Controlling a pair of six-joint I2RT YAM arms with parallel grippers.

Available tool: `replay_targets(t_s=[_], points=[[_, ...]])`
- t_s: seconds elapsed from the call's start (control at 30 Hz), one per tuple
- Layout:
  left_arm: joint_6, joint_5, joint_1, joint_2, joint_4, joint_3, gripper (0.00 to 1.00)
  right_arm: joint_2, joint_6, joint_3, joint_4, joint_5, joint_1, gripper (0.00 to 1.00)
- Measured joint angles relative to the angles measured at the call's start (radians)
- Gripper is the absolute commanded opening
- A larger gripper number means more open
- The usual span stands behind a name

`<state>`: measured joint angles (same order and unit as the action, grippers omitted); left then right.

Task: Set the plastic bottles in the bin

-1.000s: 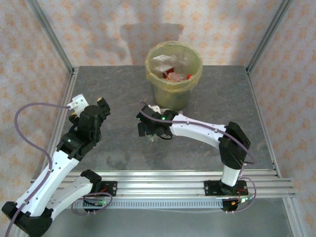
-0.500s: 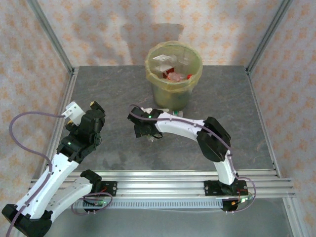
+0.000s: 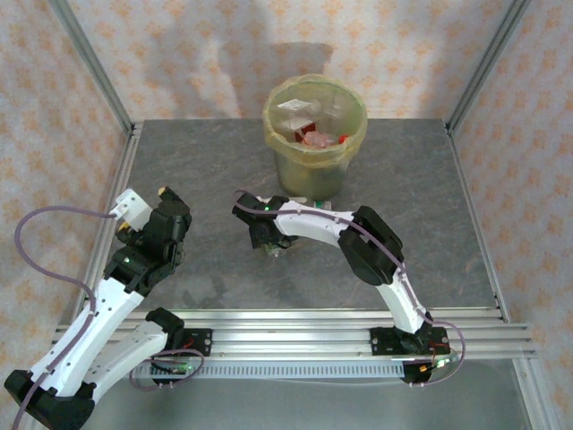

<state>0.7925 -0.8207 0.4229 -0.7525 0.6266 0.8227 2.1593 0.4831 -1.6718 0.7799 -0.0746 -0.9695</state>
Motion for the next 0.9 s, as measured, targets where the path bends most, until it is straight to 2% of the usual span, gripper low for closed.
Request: replay_targets(t_s=[0.2,0.3,0.73,0.9], points=[[0.004,-0.003,0.000,0.000,0.007,-0.009,1.00,0.037,-0.014,-0.023,-0.003,0.022,0.000,0.58],[0.004,-0.003,0.000,0.000,0.008,-0.009,1.00,0.039,-0.018,-0.031,-0.004,0.031,0.000,0.54],[0.027,-0.009,0.000,-0.009,0.016,-0.009,1.00,0.039,-0.024,-0.032,-0.002,0.053,-0.004,0.46],[0.050,-0.027,0.000,-0.013,0.023,-0.008,1.00,0.032,-0.019,-0.032,-0.006,0.100,-0.016,0.43]])
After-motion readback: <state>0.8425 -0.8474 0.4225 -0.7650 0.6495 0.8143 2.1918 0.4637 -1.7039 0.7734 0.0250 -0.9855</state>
